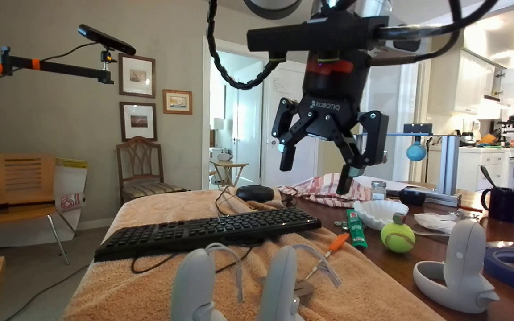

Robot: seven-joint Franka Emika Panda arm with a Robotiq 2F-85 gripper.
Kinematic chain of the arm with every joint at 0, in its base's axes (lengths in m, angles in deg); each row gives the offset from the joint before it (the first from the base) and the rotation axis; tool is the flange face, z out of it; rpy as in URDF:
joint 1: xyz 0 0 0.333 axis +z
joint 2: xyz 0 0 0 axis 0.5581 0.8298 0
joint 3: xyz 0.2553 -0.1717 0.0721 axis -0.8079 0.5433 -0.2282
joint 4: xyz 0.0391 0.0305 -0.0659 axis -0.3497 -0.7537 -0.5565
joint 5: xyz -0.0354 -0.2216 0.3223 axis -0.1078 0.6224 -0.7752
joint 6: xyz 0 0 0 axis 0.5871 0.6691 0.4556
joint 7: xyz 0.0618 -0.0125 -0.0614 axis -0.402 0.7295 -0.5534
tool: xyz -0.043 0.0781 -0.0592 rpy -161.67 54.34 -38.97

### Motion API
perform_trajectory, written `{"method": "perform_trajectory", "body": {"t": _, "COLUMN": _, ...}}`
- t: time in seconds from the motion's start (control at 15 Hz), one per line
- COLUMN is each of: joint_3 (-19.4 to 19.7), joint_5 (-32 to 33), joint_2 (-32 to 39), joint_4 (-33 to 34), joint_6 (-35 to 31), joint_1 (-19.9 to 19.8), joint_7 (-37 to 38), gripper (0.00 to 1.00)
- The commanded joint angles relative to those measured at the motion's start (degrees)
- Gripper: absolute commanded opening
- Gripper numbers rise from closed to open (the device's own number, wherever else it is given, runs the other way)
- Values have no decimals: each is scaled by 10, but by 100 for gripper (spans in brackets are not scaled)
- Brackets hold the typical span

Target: Use the spatula to lift one of the white items on the table

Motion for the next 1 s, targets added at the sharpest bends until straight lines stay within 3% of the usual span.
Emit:
{"method": "perform_trajectory", "body": {"t": 0.0, "joint_3": -27, "joint_5": 1, "joint_2": 2, "joint_4": 3, "joint_6": 1, "joint_1": -28, "joint_7": 1, "gripper": 100}}
{"method": "perform_trajectory", "body": {"t": 0.4, "joint_3": -42, "joint_5": 11, "joint_2": 34, "joint_4": 23, "joint_6": -27, "joint_1": -37, "joint_7": -6, "gripper": 100}}
{"method": "perform_trajectory", "body": {"t": 0.67, "joint_3": -68, "joint_5": -17, "joint_2": 99, "joint_4": 85, "joint_6": -29, "joint_1": -46, "joint_7": -39, "gripper": 100}}
{"method": "perform_trajectory", "body": {"t": 0.93, "joint_3": -99, "joint_5": -3, "joint_2": 167, "joint_4": 151, "joint_6": 9, "joint_1": -58, "joint_7": -24, "gripper": 100}}
